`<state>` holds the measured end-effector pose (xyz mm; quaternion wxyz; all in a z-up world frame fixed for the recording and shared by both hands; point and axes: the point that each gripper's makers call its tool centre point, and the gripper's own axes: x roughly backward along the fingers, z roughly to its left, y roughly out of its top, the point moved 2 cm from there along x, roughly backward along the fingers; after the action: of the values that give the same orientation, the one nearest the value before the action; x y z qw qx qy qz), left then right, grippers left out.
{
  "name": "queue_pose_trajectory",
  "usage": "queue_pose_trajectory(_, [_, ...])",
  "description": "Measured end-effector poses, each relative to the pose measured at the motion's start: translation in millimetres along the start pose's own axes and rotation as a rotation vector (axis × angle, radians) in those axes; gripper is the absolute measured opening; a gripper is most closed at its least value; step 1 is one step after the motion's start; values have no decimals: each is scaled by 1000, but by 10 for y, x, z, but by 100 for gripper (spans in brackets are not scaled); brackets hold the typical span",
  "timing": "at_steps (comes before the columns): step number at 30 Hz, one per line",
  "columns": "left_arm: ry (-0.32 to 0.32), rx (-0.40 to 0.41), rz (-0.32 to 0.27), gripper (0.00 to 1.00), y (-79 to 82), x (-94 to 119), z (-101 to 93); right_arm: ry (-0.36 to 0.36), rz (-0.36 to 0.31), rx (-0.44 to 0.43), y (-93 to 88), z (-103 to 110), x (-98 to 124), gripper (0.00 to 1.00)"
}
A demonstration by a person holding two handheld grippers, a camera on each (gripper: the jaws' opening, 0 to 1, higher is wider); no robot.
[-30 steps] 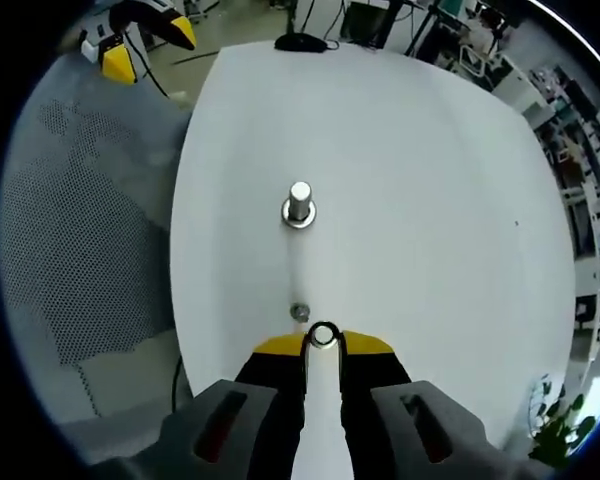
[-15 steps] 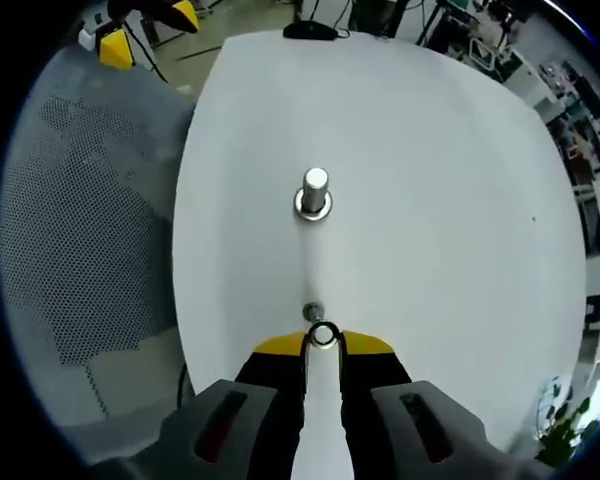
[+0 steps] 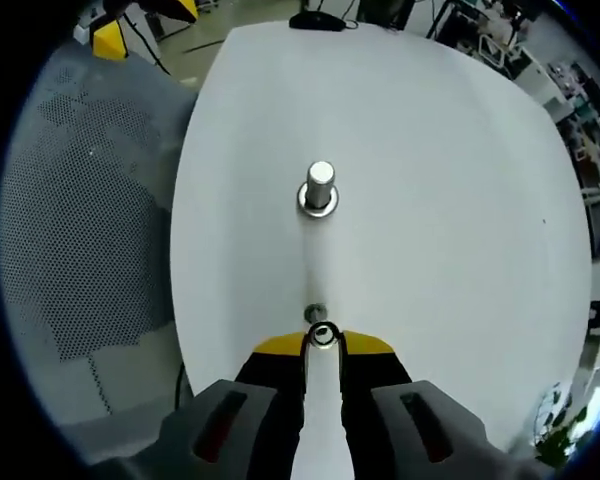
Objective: Place the washer onto the threaded stud by aligning its center hole with the stud, sliding it down to the base, and recovering from edge contact or off-axis alignment until the washer reaches the visible bottom stop.
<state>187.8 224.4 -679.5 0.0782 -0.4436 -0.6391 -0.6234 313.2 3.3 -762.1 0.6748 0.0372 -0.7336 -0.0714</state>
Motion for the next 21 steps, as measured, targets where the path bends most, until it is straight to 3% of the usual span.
queue_pose_trajectory(21, [5,6,-2,41,0,4,17,10,-6,11,41,24,2,13])
